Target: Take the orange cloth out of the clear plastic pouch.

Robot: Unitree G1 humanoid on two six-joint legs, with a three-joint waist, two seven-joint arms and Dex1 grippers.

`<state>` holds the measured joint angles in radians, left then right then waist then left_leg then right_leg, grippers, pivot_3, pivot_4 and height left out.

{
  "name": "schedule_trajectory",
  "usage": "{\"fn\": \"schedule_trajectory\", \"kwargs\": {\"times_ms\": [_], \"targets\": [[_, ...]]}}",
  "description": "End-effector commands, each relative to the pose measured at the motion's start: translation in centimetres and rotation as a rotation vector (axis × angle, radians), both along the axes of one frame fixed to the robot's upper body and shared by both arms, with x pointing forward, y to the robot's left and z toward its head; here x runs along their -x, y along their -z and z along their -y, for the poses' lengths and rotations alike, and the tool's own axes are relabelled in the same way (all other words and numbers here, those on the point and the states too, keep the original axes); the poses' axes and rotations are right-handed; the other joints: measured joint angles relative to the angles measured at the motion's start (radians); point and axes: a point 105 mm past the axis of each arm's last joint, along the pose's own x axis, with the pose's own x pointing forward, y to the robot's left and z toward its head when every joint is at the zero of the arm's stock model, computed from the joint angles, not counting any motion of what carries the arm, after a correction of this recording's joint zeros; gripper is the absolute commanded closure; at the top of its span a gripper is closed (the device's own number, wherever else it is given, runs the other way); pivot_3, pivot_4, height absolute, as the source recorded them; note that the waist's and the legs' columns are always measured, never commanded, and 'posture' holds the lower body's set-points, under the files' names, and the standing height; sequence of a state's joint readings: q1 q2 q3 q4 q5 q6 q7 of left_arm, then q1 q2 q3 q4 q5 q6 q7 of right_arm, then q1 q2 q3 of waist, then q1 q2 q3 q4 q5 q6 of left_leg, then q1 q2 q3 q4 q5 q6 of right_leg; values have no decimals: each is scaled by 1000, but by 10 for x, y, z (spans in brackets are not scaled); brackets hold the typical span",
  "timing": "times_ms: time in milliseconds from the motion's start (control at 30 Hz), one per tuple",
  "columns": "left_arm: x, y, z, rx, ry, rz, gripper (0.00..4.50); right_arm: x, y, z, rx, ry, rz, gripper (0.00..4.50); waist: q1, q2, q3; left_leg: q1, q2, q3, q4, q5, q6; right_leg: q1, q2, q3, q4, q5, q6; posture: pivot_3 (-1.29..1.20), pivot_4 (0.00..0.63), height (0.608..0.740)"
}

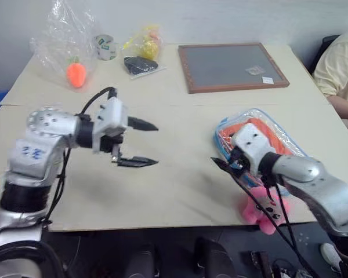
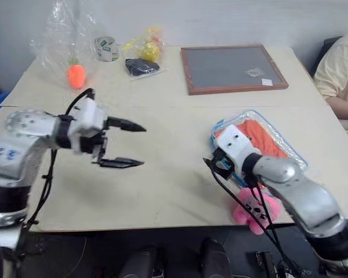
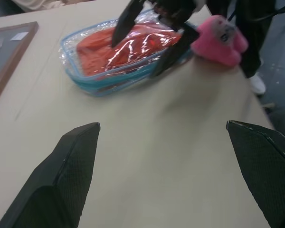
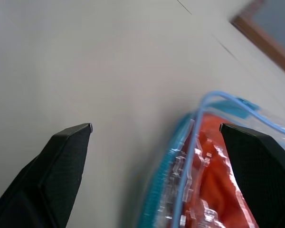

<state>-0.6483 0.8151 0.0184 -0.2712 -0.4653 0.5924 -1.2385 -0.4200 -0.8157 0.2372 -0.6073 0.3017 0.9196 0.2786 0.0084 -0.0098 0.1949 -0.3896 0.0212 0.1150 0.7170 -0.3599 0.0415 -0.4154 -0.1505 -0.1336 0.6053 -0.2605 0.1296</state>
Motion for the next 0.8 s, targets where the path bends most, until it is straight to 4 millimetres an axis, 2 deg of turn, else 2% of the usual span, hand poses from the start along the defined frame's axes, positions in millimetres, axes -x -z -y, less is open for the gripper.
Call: {"fn": "schedule_trajectory", "kwargs": {"times_ms": [33, 100, 333, 500, 533, 567, 700, 800], "targets": [[8, -5, 3, -6, -12, 21, 14, -13, 3, 7, 83, 134, 110, 0, 2, 0, 0, 1, 0, 0, 0, 0, 0, 1, 0, 0, 0, 0, 0, 0, 150, 740], [10, -3, 4, -17, -19, 32, 14, -19, 11, 9, 118, 168, 128, 0, -1, 0, 0, 1, 0, 1, 0, 0, -1, 1, 1, 0, 1, 0, 0, 0, 150, 740], [12, -8, 4, 11, -39, 26, 0, -34, 20, 12, 137, 192, 158, 2364, -12, 0, 0, 1, -3, 2, -2, 0, -3, 0, 3, 0, 0, -1, -2, 0, 150, 740], [14, -8, 1, 8, -53, 24, 0, -38, 20, 4, 126, 132, 159, 4283, -13, 0, 0, 2, -3, 2, -2, 0, -3, 0, 3, 1, 0, -1, -2, 0, 150, 740], [14, -8, 0, 8, -62, 24, 0, -37, 20, 1, 127, 106, 163, 4469, -13, 0, 0, 2, -3, 2, -2, 0, -3, 0, 3, 1, 0, -1, -2, 0, 150, 740], [14, -7, -2, 7, -71, 23, 0, -37, 18, -3, 129, 71, 170, 4469, -13, 0, 0, 2, -3, 2, -2, 0, -3, 0, 3, 1, 0, -1, -2, 0, 150, 740], [23, -5, -10, -1, -93, -7, 0, -18, 11, -44, 102, -305, 174, 4469, -18, 1, 0, 2, -2, 2, -3, 0, -3, 0, 4, 1, 0, -1, -2, 0, 150, 740], [39, -5, -16, -7, -91, -62, 0, 0, 17, -64, 166, -583, 169, 4469, -23, 2, 1, 2, -1, 2, -3, -1, -4, -1, 5, 1, -1, -2, -2, 0, 150, 740]]}}
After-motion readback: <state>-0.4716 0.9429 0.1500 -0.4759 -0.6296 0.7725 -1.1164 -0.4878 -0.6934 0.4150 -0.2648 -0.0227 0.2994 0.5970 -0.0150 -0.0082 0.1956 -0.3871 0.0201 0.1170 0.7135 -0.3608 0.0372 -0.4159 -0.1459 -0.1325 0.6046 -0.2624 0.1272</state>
